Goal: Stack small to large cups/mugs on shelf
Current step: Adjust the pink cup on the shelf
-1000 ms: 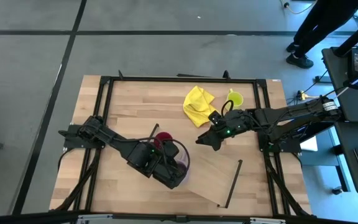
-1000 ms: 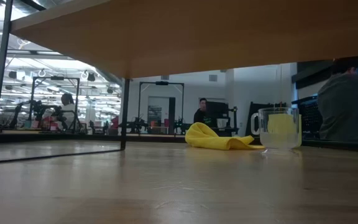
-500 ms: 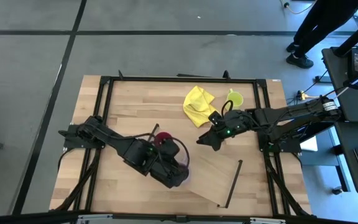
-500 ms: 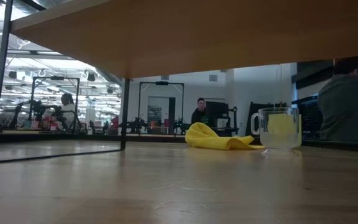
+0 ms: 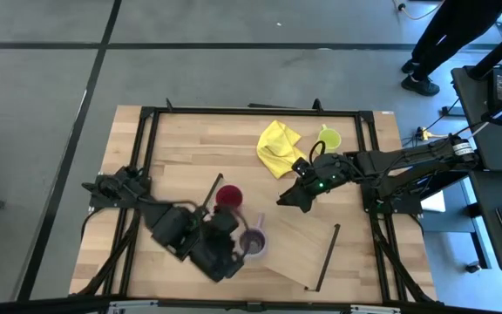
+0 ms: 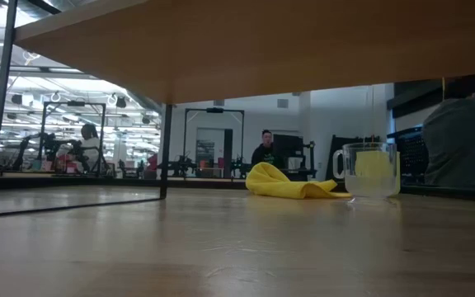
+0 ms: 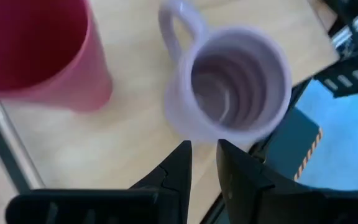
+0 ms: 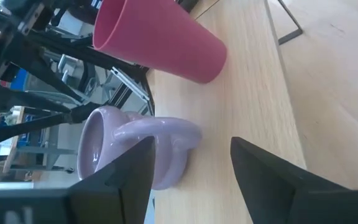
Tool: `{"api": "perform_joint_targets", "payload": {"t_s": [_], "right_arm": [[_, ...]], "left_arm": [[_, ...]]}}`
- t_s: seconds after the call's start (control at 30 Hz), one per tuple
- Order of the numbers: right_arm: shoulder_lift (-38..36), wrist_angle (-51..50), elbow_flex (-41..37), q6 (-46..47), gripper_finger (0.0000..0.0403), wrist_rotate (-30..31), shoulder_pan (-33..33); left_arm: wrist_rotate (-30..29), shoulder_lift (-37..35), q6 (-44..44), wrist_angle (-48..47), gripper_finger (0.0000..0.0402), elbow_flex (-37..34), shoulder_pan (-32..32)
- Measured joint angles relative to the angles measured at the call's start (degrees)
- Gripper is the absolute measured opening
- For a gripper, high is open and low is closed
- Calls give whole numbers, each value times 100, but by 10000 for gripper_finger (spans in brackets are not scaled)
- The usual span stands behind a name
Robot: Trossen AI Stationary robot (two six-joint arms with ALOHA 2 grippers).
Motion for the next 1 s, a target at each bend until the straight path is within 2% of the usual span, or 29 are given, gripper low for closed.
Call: {"api": "perform_joint_targets", "payload": {"t_s": [0.07,0.23,0.37,0.47,0.57,0.6,0.73,1.0], "right_arm": [[0,6,0,-5,212,63,0],[0,332,0,-79,209,147,-59],[0,424,0,-122,169,157,-244],[0,424,0,-248,107,149,-348],[0,443,0,-385,30,-17,-419],[0,441,0,-420,16,-72,-435],[0,459,0,-423,7,-275,-521],[77,1164,2,-420,3,-929,-959]], "left_arm": [[-184,-10,-187,-140,69,0,-163],[-1201,-220,-601,-169,64,-2,-382],[-1732,-420,-768,-176,53,-77,-340],[-1737,-540,-769,-167,40,-310,-250],[-1465,-712,-777,-169,22,-705,-158],[-1347,-792,-784,-165,16,-871,-150],[-960,-1273,-1271,-169,3,-1673,-228],[-1037,-2239,-2757,-168,1,-3369,-582]]}}
